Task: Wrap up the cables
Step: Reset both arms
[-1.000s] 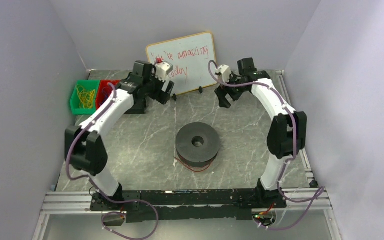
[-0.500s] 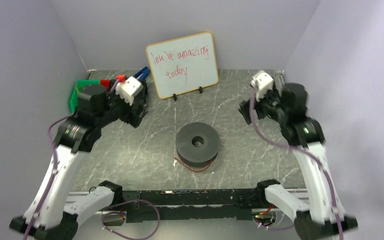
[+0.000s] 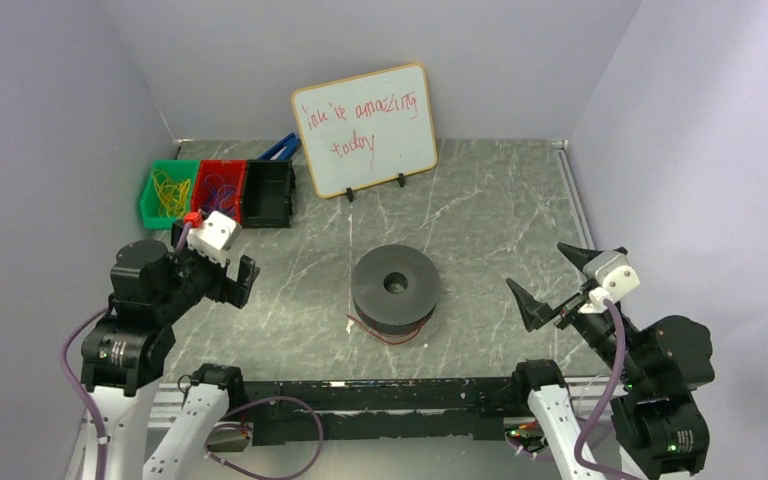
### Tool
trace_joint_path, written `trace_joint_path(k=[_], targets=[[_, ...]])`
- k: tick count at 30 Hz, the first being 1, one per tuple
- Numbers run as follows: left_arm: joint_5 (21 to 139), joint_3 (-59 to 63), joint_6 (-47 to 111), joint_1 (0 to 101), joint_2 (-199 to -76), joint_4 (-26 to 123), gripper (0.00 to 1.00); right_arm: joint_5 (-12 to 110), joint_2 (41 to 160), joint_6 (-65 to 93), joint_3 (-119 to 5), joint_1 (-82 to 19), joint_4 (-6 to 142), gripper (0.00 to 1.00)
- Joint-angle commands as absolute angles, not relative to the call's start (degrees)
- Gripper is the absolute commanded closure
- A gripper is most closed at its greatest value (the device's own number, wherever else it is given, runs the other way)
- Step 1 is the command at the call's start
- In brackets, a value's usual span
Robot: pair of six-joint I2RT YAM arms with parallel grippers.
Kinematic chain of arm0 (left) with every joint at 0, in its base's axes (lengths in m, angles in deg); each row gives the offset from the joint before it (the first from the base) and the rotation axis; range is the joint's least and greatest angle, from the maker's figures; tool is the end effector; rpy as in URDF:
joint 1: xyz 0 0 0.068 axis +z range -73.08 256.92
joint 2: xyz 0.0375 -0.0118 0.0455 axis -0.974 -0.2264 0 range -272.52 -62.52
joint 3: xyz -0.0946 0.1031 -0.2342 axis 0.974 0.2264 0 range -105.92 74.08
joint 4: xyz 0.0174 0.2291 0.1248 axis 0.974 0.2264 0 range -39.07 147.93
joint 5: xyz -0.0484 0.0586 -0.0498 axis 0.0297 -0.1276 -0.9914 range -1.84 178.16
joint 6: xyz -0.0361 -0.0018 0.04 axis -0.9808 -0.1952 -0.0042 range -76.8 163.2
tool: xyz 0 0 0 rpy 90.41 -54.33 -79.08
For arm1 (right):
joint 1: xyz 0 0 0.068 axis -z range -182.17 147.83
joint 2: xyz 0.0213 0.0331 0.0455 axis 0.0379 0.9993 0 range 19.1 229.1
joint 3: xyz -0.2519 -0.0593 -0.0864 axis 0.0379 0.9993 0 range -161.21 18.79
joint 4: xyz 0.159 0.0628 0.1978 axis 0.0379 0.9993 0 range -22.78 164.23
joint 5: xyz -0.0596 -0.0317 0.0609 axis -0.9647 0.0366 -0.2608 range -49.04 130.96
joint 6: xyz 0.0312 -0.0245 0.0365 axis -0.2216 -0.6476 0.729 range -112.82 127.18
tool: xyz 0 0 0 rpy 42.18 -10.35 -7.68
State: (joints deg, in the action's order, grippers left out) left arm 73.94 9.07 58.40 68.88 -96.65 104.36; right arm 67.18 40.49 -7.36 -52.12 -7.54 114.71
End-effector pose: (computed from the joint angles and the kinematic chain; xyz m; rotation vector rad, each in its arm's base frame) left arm 0.0791 -0.0200 0.3972 0.5513 1.8759 -0.1611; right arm -0.0080 0.0150 0.4388 -0.6158 1.4149 0.2239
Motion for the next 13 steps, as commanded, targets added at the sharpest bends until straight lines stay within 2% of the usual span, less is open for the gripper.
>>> trace_joint_path(k=[1, 13], targets=[[70.2, 10.4, 56.0, 72.2, -95.2, 103.2, 0.06, 68.2, 40.5, -4.9, -51.1, -6.4, 116.1, 0.01], [66.2, 10.8, 56.2, 73.4, -95.9, 103.7, 0.06, 65.3, 40.9, -4.4, -51.0, -5.5, 114.6, 0.01]])
